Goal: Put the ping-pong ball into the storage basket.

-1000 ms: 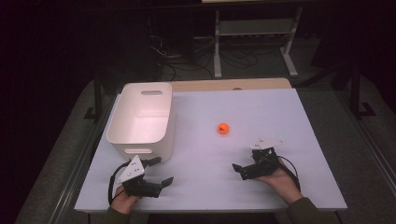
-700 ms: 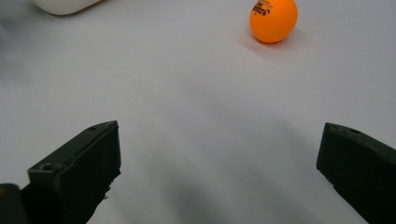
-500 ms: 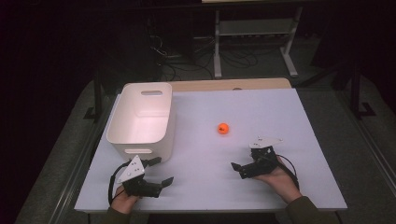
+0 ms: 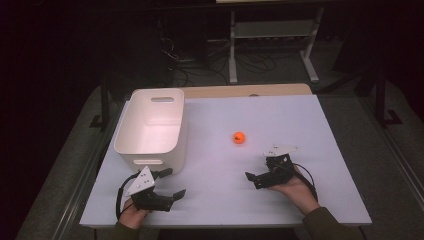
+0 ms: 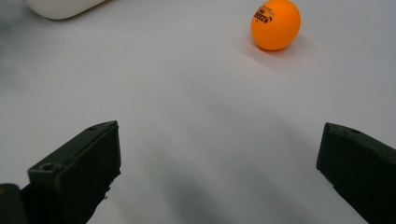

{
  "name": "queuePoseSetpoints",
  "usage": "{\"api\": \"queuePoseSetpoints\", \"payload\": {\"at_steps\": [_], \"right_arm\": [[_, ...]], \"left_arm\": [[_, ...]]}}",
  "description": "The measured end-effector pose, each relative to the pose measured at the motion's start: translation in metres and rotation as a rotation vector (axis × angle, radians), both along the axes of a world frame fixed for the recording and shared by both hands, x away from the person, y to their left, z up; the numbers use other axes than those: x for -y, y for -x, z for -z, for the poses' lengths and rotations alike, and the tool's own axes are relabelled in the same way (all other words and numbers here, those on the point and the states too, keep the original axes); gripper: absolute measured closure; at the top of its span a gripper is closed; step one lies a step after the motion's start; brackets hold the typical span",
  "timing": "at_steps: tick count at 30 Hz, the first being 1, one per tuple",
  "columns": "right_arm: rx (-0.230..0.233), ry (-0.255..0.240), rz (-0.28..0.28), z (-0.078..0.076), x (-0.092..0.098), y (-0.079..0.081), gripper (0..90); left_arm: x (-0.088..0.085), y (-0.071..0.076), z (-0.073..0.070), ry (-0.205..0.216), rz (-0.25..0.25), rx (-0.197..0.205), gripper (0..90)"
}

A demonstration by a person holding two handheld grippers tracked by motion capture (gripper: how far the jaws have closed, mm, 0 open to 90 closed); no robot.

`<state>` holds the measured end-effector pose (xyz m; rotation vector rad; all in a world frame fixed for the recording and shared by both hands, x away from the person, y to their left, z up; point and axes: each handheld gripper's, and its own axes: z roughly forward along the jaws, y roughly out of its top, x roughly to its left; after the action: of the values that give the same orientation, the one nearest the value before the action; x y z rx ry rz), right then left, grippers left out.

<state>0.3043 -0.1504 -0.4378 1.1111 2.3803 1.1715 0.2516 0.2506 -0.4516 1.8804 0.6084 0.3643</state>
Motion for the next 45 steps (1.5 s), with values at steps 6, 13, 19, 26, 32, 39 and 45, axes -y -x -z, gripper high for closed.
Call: {"api": "queuePoseSetpoints", "payload": {"at_steps": [6, 13, 19, 26, 32, 39, 45], "right_arm": [[0.0, -0.003, 0.0, 0.0, -0.002, -0.003, 0.0], [0.004, -0.001, -0.003, 0.0, -0.006, -0.006, 0.0], [0.004, -0.001, -0.006, 0.0, -0.008, -0.009, 0.0], [0.002, -0.006, -0.008, -0.001, -0.011, -0.011, 0.0], [0.007, -0.013, -0.01, -0.003, -0.013, -0.014, 0.0], [0.007, -0.01, -0.012, -0.004, -0.016, -0.017, 0.0], [0.006, -0.011, -0.015, -0.004, -0.018, -0.02, 0.0]], "left_arm": [[0.0, 0.0, 0.0, 0.0, 0.002, 0.0, 14.2], [0.0, 0.0, 0.0, 0.0, 0.002, 0.001, 14.2], [0.0, 0.0, 0.0, -0.001, 0.001, 0.001, 14.1], [0.0, 0.0, 0.0, -0.002, 0.001, -0.001, 14.2], [0.0, 0.0, 0.0, -0.003, 0.001, 0.001, 14.2], [0.0, 0.0, 0.0, -0.002, 0.002, -0.001, 14.1], [0.0, 0.0, 0.0, -0.002, 0.001, -0.001, 14.1]]}}
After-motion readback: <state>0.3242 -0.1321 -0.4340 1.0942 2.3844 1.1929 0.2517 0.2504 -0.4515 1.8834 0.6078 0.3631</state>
